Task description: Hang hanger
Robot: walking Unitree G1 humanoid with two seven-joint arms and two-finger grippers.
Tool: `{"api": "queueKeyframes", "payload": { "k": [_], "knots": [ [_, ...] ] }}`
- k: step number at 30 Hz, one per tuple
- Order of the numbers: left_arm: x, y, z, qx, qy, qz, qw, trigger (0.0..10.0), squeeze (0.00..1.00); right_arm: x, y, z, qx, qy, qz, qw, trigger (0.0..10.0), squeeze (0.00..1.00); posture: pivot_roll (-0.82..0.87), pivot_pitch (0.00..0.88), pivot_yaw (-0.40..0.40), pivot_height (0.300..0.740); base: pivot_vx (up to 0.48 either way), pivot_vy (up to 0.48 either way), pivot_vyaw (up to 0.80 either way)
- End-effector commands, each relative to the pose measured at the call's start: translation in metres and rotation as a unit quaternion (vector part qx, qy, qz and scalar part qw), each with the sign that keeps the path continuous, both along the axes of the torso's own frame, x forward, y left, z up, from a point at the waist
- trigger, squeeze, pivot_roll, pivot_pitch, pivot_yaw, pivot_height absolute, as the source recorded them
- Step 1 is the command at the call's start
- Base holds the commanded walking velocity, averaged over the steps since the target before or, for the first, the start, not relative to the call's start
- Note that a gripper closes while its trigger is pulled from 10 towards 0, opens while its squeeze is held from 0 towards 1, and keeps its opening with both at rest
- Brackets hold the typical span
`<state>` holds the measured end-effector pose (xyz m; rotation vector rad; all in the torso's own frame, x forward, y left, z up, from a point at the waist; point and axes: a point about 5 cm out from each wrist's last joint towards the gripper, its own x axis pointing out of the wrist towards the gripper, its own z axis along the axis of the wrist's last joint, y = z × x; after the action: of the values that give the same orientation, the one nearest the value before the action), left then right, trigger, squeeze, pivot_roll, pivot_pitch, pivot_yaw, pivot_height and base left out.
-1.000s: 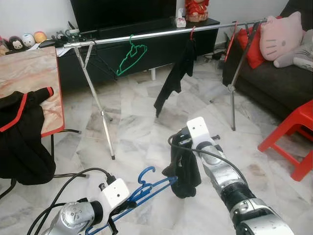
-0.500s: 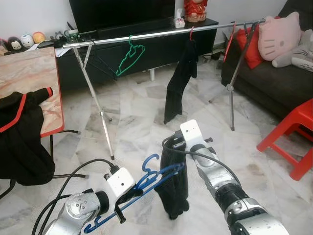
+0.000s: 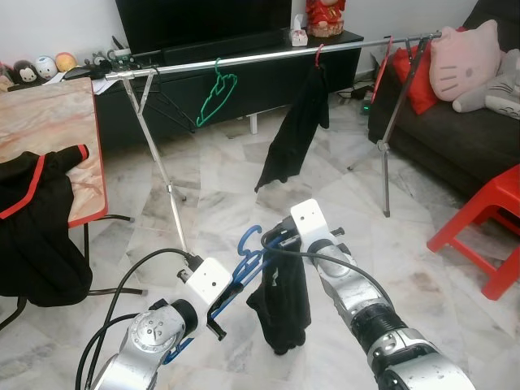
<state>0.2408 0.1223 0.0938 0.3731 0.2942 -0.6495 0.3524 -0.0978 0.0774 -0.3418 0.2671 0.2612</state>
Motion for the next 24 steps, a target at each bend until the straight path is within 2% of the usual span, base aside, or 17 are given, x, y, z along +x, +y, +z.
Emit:
{"api": "queueKeyframes", "payload": {
  "k": [1,8,13,21,24],
  "knots": [
    [0.002,0.002,0.001,0.008,-0.009,0.01,1.0,10.0,0.0,0.006,0.007,0.012,0.003,-0.024,0.012,1.0,10.0,0.0,-0.04,0.0,0.033,0.732,0.0,0.0,0.0],
    [0.003,0.005,-0.012,0.039,0.014,0.041,0.998,10.0,0.0,0.005,0.014,0.014,0.011,-0.025,0.018,0.999,10.0,0.0,-0.04,0.0,0.033,0.732,0.0,0.0,0.0],
    [0.009,0.004,-0.006,0.021,0.002,0.063,0.998,10.0,0.0,0.004,0.018,0.012,0.013,-0.019,0.023,0.999,10.0,0.0,-0.04,0.0,0.029,0.732,0.0,0.0,0.0],
    [0.015,0.006,-0.003,0.024,-0.016,0.08,0.996,10.0,0.0,0.002,0.024,0.011,0.015,-0.016,0.036,0.999,10.0,0.0,-0.04,0.0,0.026,0.732,0.0,0.0,0.0],
    [0.013,-0.006,0.0,-0.027,-0.002,0.056,0.998,10.0,0.0,-0.005,0.038,0.006,0.021,-0.001,0.078,0.997,10.0,0.0,-0.03,0.0,0.018,0.732,0.0,0.0,0.0]
  ]
}}
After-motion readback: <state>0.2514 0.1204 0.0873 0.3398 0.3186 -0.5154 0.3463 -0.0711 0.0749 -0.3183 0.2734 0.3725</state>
